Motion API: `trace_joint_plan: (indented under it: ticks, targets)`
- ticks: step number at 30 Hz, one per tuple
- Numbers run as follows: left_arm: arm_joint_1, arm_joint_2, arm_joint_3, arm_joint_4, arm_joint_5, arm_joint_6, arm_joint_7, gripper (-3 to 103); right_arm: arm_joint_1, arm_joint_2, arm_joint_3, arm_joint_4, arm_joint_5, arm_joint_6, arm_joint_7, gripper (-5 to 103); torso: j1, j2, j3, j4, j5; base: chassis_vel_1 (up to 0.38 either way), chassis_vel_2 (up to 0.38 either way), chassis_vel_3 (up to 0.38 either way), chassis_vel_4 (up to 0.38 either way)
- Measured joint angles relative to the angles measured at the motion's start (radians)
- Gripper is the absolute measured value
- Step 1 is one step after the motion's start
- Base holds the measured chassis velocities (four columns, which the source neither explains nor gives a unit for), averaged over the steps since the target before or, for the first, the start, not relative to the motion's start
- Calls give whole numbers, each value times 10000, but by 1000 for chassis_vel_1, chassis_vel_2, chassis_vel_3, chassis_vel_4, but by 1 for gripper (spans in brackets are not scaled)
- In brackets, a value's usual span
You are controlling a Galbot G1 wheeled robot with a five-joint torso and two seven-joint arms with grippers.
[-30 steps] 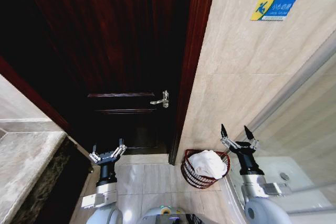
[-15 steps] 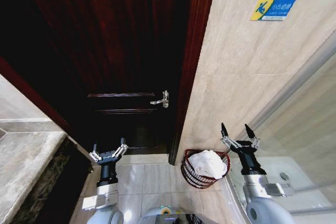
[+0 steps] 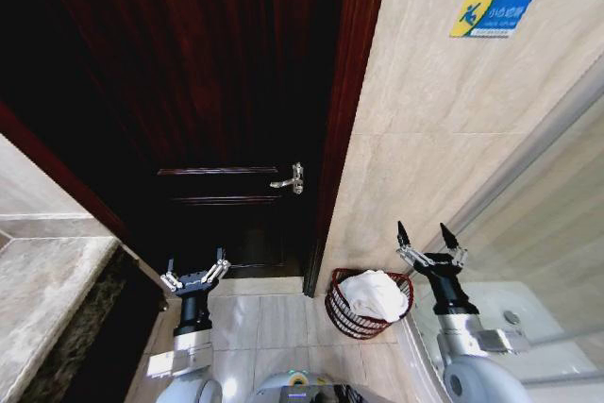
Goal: Discard the used towel into the hamper.
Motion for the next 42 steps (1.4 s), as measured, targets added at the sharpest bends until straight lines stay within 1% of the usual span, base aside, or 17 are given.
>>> trace_joint_plan:
  ticks: [22,27,30,31,34,35,36,37,38,39,40,41,42]
  targets:
    - [-3,1,-3,0,-6,6,2,100,0,0,0,-1,3,-1,-1,100,0,0,0,1,1,0,0,0,0]
    - [-3,1,-5,1,-7,6,4,100,-1,-1,-2,-3,3,0,-1,100,0,0,0,0,-2,113,75,-94,-92]
    - [-3,1,-5,1,-7,6,5,100,-1,-1,-1,-4,4,1,0,100,-2,1,0,0,4,173,160,-171,-171]
    - [-3,3,-5,2,-7,6,5,100,-1,-1,-2,-4,4,1,-1,100,0,0,0,0,-7,186,182,-201,-213]
    - [-4,3,-6,3,-7,6,5,100,-1,-1,-4,-4,4,1,-1,100,1,0,0,2,3,191,196,-197,-223]
    - [-3,4,-7,3,-7,5,5,100,-1,-1,-4,-4,4,1,-1,100,1,0,0,1,0,201,159,-161,-242]
    - [-4,11,-10,4,-7,5,4,100,-1,0,-6,-4,4,2,-1,100,2,0,0,0,-11,165,119,-124,-168]
    - [-4,11,-10,4,-7,5,4,100,-1,0,-6,-4,4,2,-1,100,2,0,0,0,-11,165,119,-124,-168]
    - [-4,11,-11,5,-7,5,3,100,0,0,-6,-4,4,2,-1,100,3,-1,1,3,-11,140,119,-124,-101]
    - [-4,10,-11,4,-8,5,3,100,0,0,-6,-4,4,2,-1,100,3,-1,1,2,1,140,58,-38,-101]
    - [-4,10,-11,5,-7,5,3,100,-1,0,-5,-4,4,2,0,100,0,1,-1,-1,-4,49,58,-64,-47]
    - [-4,5,-7,4,-8,5,5,100,-1,0,-2,-5,4,2,0,100,-3,0,0,0,4,0,0,0,0]
    - [-4,5,-7,4,-8,5,5,100,-1,0,-2,-5,4,2,0,100,-3,0,0,0,4,0,0,0,0]
